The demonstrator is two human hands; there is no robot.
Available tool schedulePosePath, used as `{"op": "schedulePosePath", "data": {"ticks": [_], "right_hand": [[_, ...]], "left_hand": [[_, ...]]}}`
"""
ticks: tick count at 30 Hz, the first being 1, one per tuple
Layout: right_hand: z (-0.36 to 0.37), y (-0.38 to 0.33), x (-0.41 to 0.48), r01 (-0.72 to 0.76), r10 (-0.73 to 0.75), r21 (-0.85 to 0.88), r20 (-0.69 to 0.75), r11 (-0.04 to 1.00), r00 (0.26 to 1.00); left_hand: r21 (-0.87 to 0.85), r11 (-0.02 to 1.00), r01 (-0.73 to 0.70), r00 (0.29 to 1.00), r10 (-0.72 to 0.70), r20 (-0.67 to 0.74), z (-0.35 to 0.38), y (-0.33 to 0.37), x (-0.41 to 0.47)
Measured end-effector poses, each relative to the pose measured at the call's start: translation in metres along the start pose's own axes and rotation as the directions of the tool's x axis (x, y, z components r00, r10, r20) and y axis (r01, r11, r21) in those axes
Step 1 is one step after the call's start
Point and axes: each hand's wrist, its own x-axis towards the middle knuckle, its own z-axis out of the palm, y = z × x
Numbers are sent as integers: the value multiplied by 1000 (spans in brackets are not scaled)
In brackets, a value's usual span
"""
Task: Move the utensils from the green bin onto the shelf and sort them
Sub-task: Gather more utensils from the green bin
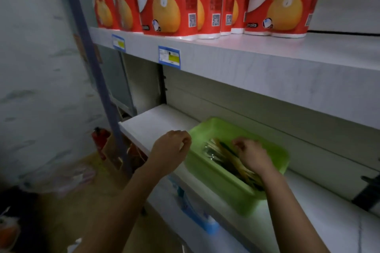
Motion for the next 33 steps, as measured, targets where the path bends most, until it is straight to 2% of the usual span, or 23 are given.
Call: {"op": "schedulePosePath", "data": {"ticks": [5,9,13,16,20,23,26,30,33], "right_hand": [[1,24,21,-118,129,-106,105,987,986],[2,34,28,-160,201,-210,193,965,960],[10,33,37,-187,270,-268,316,945,910],[16,26,41,-198,317,-328,364,924,876],[22,25,48,-211,361,-379,385,901,849],[28,21,51,-229,388,-421,343,878,856],[29,22,53,-317,449,-403,292,859,844],[32,24,50,-392,506,-382,266,837,820],[37,23,45,-405,543,-434,261,804,798]], "left_hand": [[-106,986,-125,988,133,79,25,4,45],[-118,980,-159,962,181,204,49,5,71],[-66,982,-179,901,191,389,74,-5,93],[-39,970,-239,830,225,511,91,-18,110],[-48,944,-326,733,285,618,108,-24,133],[-69,909,-411,632,338,698,121,-24,144],[-66,855,-515,546,386,744,131,-25,152],[-25,755,-655,495,455,741,140,-22,161],[17,688,-726,495,505,707,142,-17,162]]}}
